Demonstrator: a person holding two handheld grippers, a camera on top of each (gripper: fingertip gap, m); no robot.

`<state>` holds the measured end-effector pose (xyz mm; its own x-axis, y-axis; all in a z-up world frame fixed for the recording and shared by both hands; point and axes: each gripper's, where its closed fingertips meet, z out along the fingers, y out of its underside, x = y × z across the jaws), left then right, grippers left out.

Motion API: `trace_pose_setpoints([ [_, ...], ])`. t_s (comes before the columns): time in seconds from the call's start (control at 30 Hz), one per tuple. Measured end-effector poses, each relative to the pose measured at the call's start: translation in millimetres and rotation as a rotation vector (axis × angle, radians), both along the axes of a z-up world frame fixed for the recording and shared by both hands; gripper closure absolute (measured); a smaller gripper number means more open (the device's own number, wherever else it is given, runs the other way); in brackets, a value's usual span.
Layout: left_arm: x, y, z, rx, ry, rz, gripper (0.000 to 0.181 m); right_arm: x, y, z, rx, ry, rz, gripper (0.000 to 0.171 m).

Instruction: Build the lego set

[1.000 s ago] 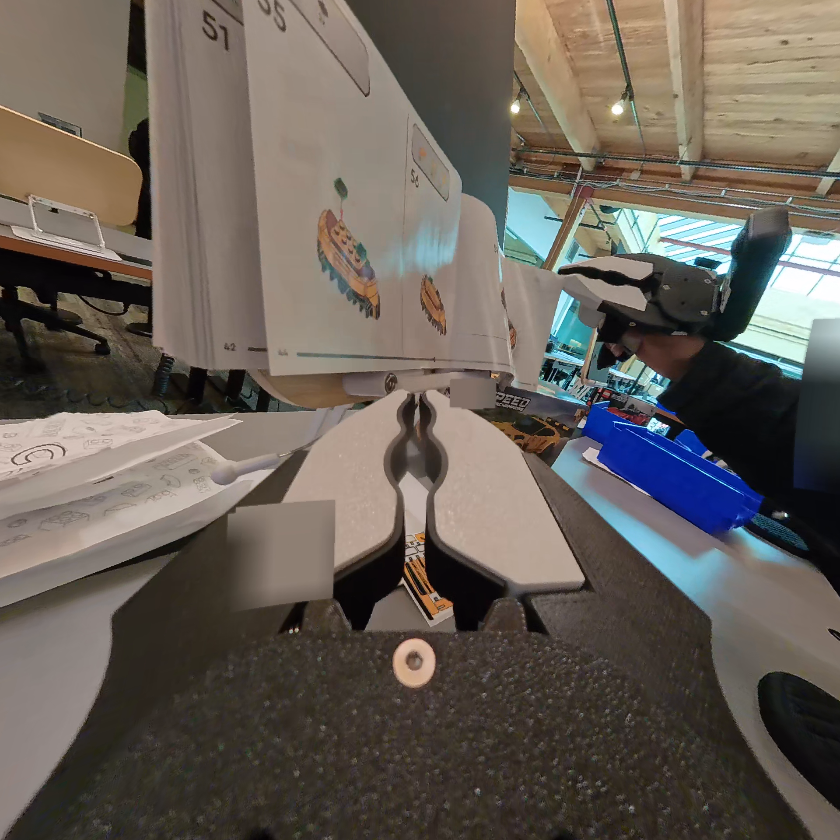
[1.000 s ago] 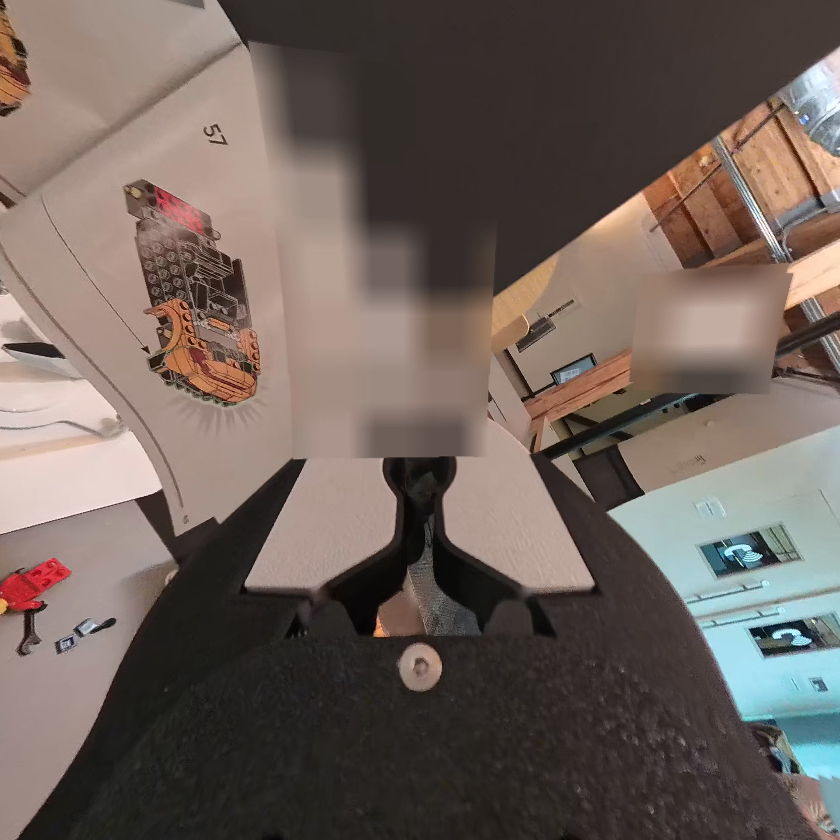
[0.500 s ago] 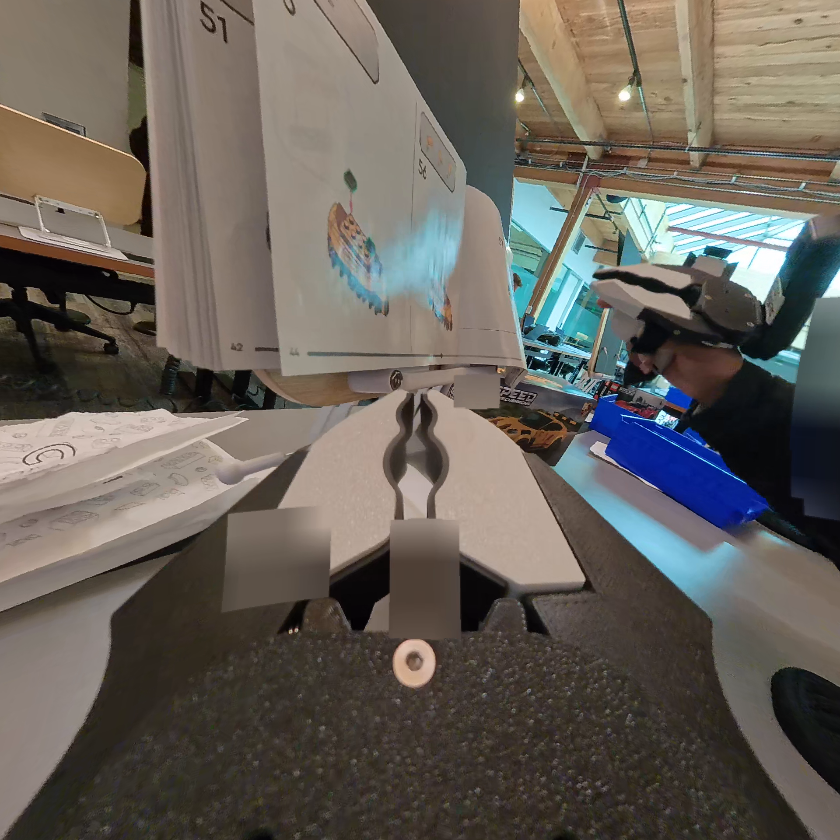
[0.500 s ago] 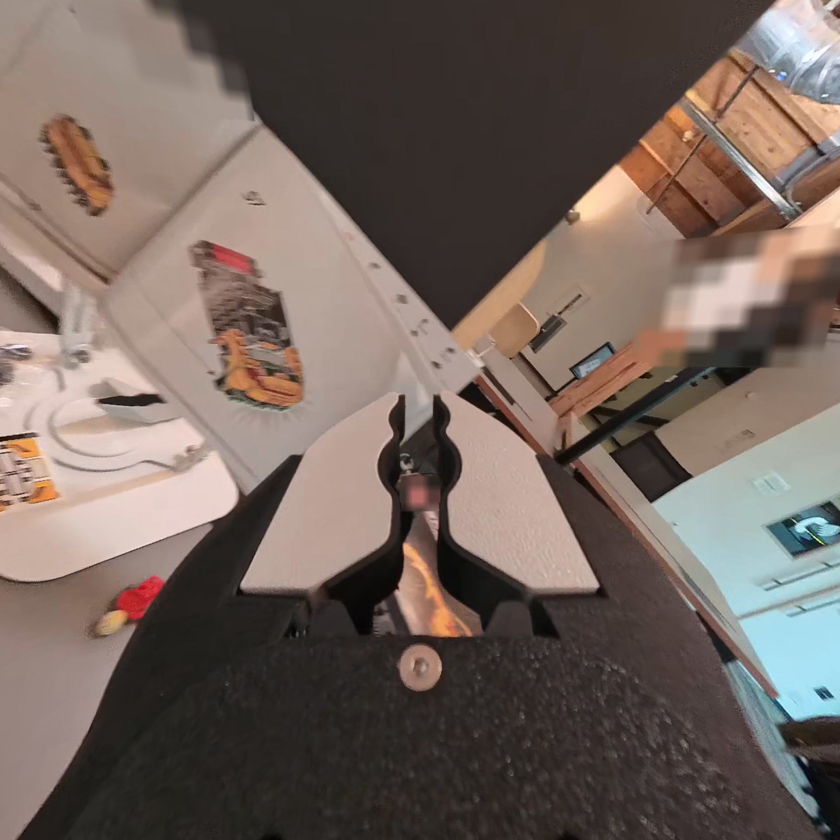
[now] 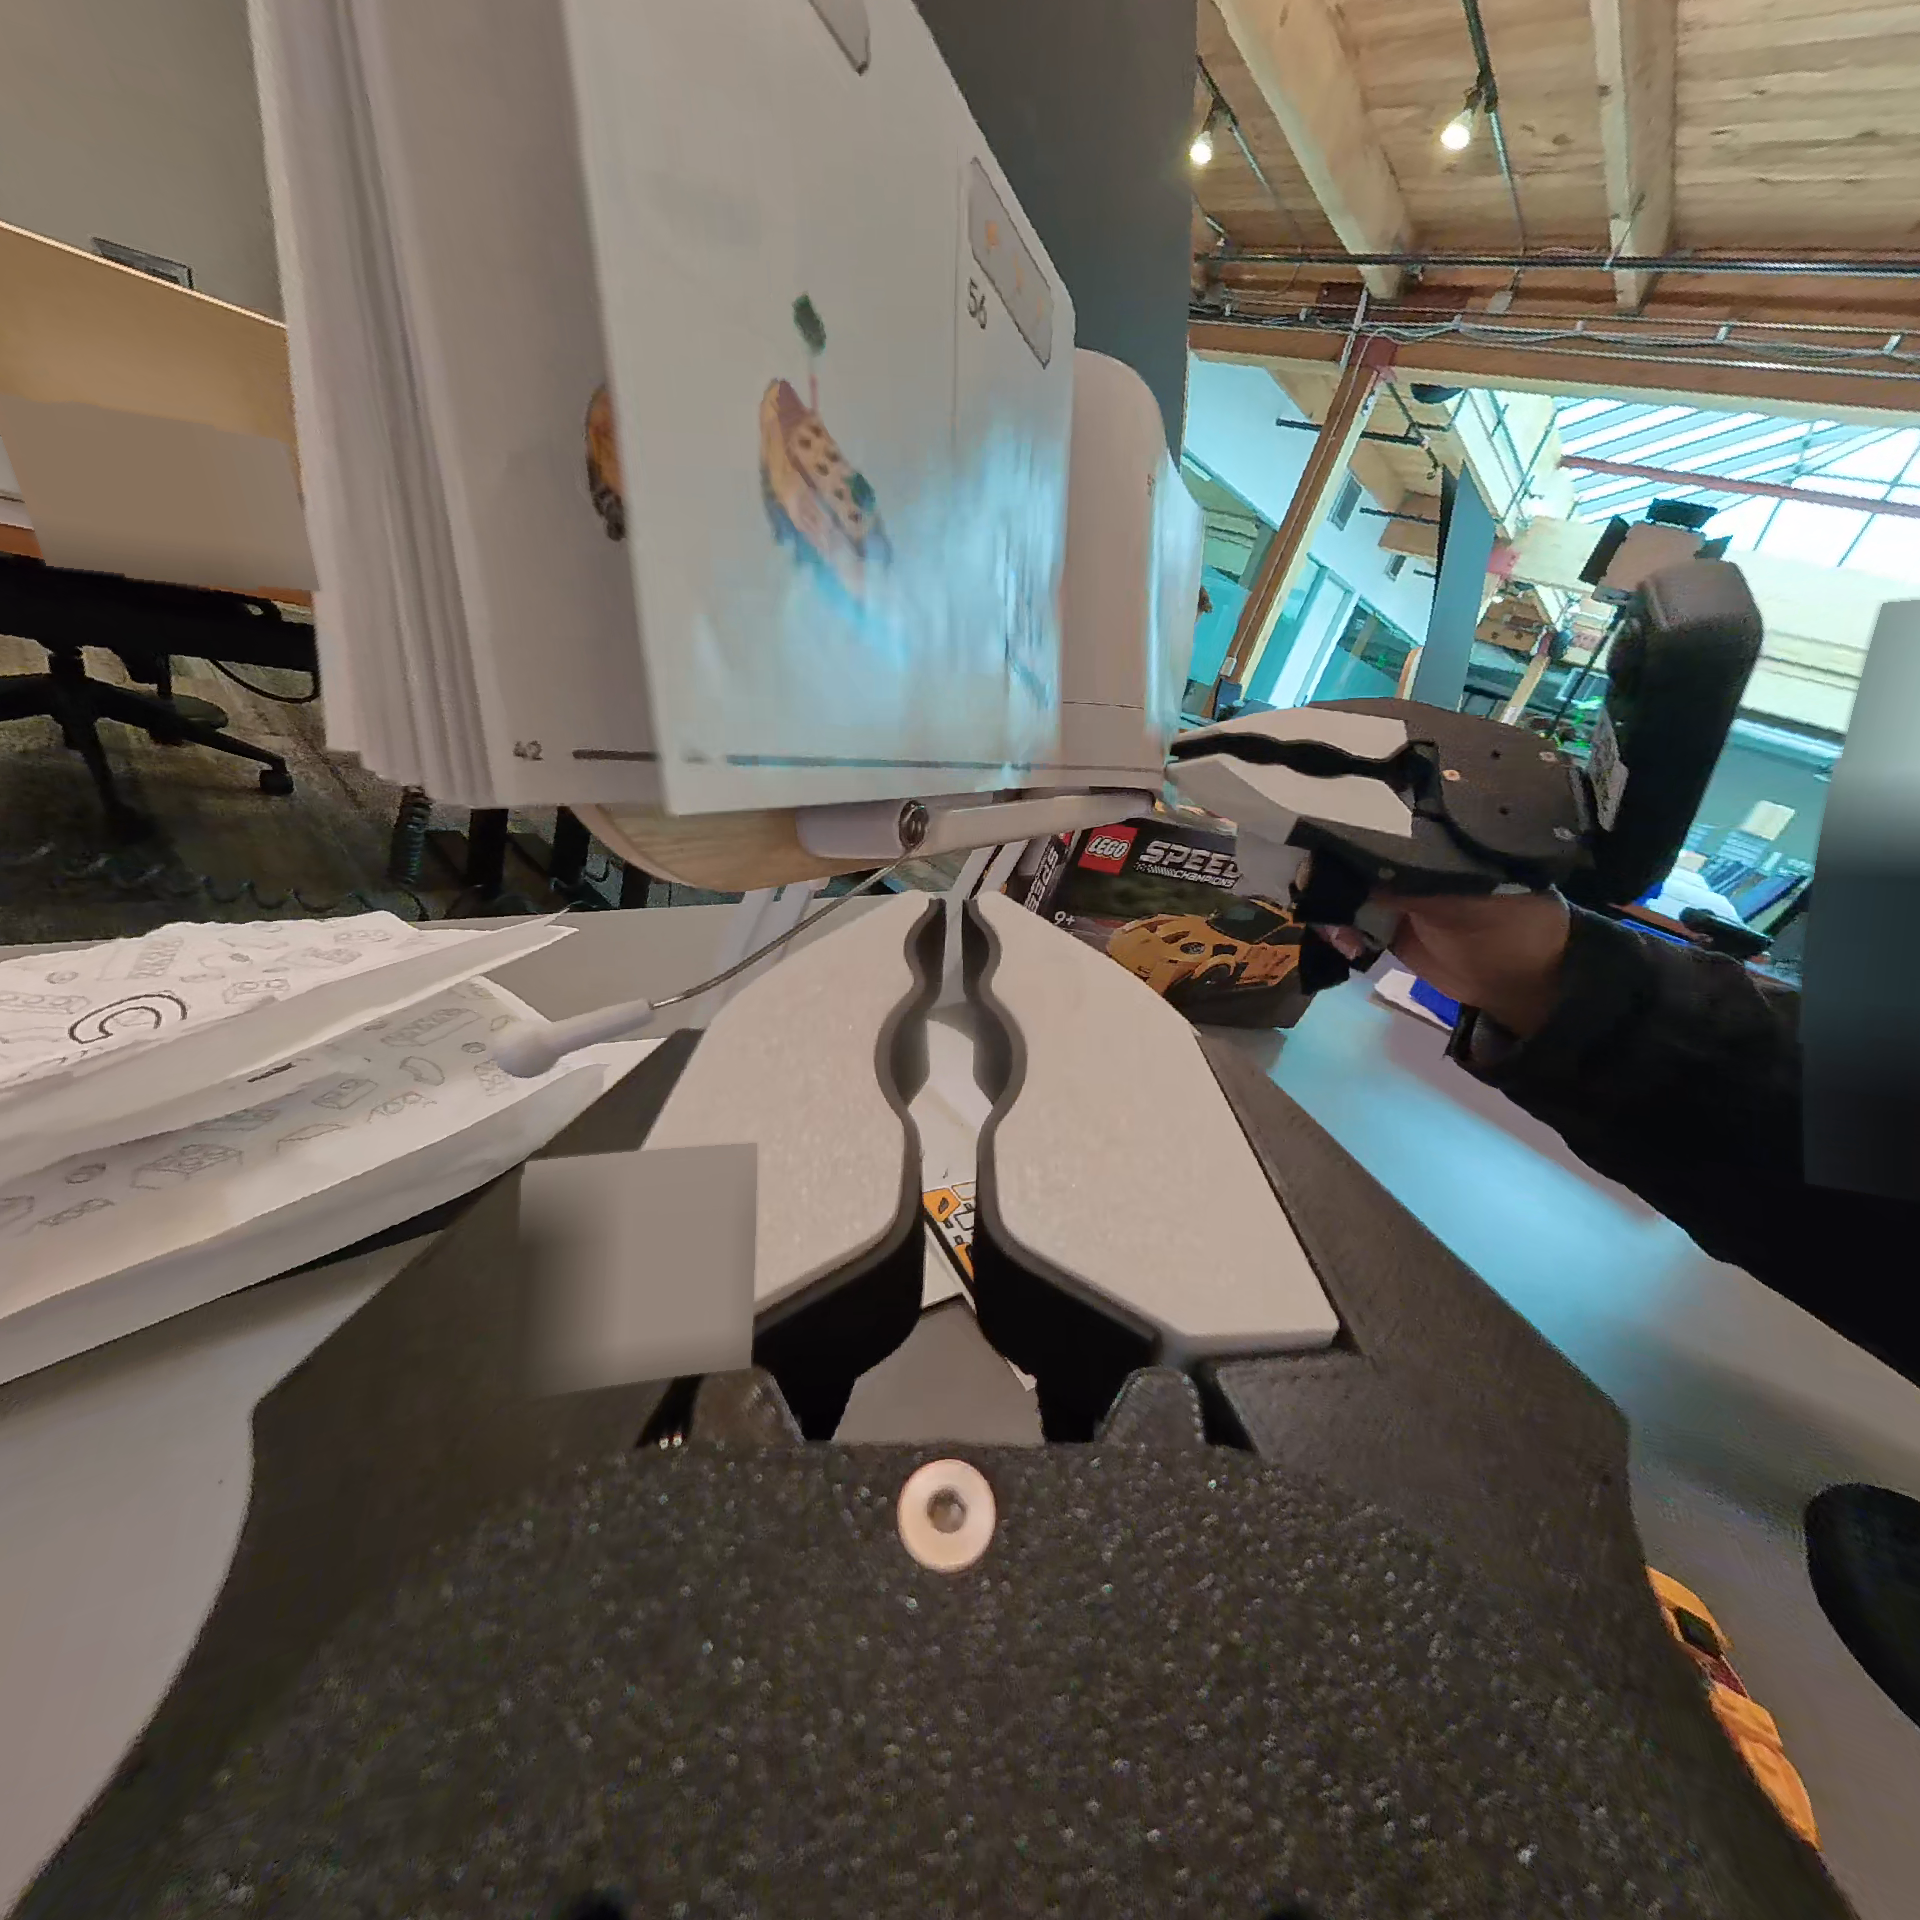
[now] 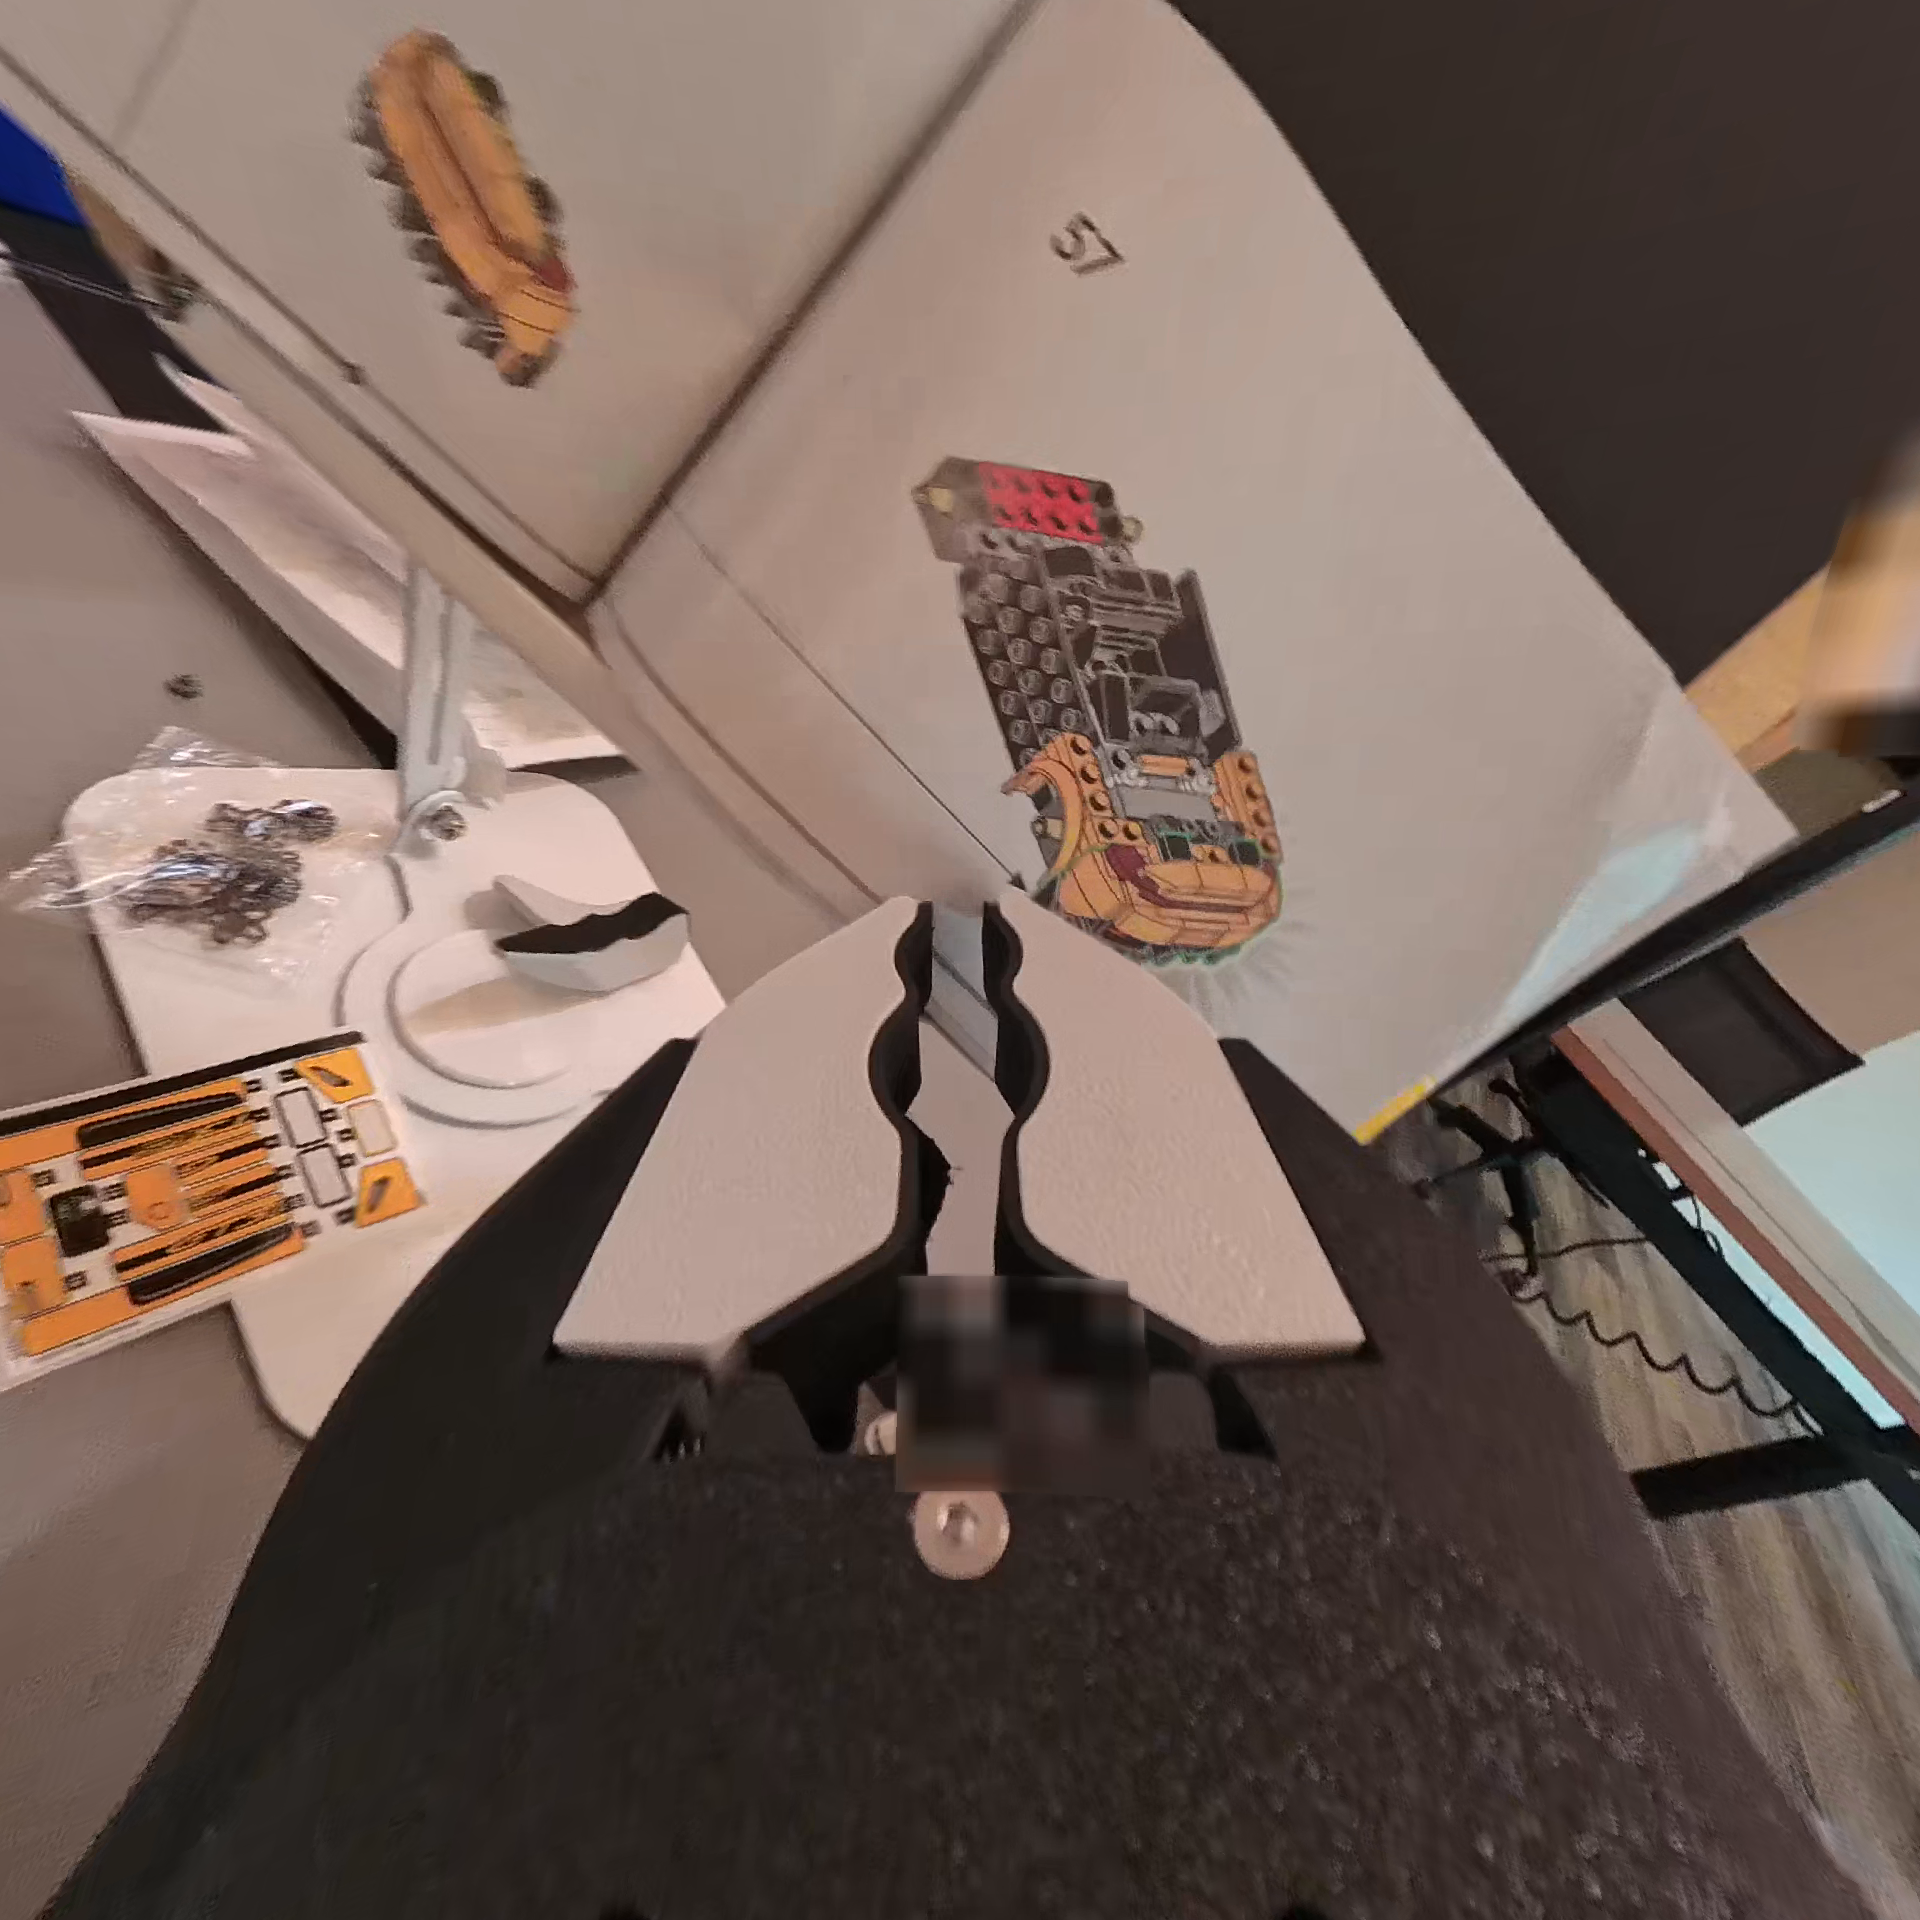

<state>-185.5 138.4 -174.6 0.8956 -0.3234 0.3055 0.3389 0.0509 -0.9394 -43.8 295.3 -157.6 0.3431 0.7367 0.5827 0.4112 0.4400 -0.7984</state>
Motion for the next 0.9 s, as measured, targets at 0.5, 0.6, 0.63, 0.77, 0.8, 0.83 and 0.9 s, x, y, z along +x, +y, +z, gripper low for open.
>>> trace_pose_setpoints([
  [0.5,-25,-11,34,0.025,0.081,0.183,0.180,24,28,10,-0.082,0.066,-0.069,0.159],
  [0.6,-46,-27,53,0.079,0.033,0.245,0.181,11,-5,27,-0.045,0.097,0.031,0.160],
  [0.63,-49,-32,60,0.102,0.025,0.253,0.181,2,-21,31,-0.022,0.087,0.083,0.163],
  [0.77,-33,-39,82,0.160,0.063,0.235,0.181,-45,-56,24,-0.004,-0.052,0.146,0.161],
  [0.8,-25,-39,84,0.161,0.085,0.215,0.181,-53,-56,23,0.005,-0.073,0.132,0.162],
  [0.83,-15,-39,86,0.159,0.110,0.193,0.181,-61,-55,22,0.025,-0.099,0.114,0.162],
  [0.9,1,-36,86,0.137,0.158,0.150,0.180,-74,-55,20,0.068,-0.138,0.093,0.164],
])
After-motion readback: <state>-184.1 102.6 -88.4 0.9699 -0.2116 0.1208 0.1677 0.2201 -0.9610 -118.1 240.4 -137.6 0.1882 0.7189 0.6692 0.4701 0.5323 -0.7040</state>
